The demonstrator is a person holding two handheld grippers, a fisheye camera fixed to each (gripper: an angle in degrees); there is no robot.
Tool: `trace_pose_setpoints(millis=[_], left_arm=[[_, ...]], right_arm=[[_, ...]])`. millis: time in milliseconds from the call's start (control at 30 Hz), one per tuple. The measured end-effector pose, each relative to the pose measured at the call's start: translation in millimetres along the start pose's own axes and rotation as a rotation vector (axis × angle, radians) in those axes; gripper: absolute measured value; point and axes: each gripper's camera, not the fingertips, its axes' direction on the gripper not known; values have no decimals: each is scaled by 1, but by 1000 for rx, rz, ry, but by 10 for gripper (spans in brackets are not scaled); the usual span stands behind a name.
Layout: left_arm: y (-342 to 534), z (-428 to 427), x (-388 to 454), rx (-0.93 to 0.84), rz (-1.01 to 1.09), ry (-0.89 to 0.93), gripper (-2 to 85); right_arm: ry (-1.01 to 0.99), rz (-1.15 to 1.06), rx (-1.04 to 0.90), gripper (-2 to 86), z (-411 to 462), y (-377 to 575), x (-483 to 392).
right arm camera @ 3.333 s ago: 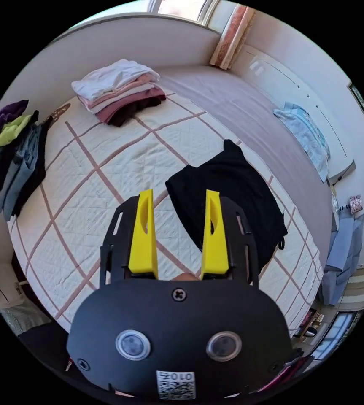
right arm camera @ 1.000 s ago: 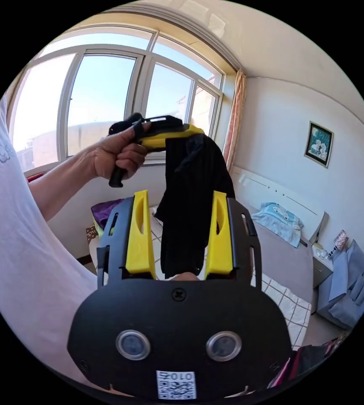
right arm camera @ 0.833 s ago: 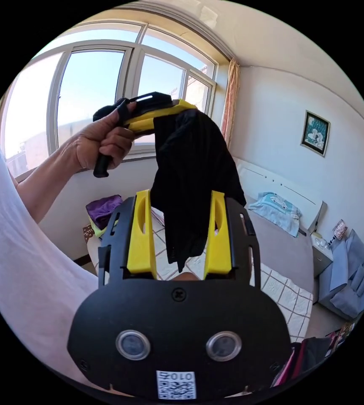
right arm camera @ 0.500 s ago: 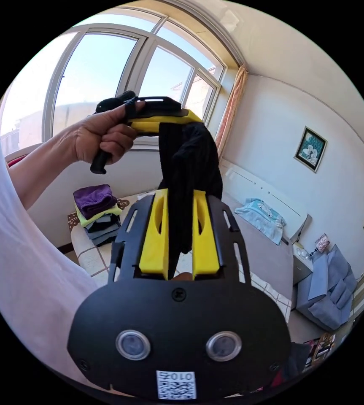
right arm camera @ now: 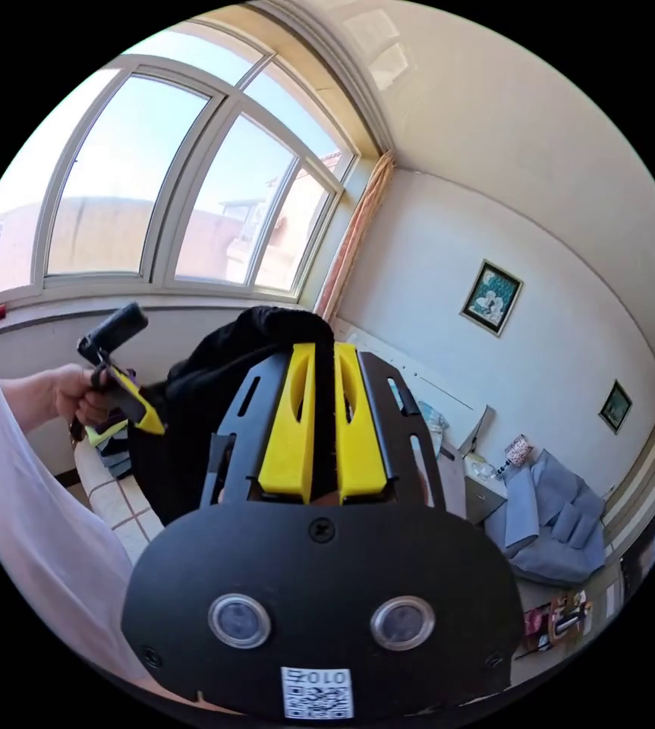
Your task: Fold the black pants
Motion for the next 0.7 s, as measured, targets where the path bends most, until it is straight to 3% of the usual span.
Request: trace_pose_setpoints(millis=[100,233,333,500,700], left_arm=[[3,2,39,-60,78,-253,112],[-8,-22,144,71,420,-480,109],[-17,-39,195,191,505,-633,106],[-41,-11,216,143,536,-657,104],[-41,22,197,107,497,-662,62]], right_arm=[[-64,17,137,54,-17,-11,12],[-115,10,162,54,-15,-18,14],[-181,-48,120,54,-4,-20,3],[-252,-279,24,53,19,-24,-48],[-317,-356,-72,46,38,-16,-44]])
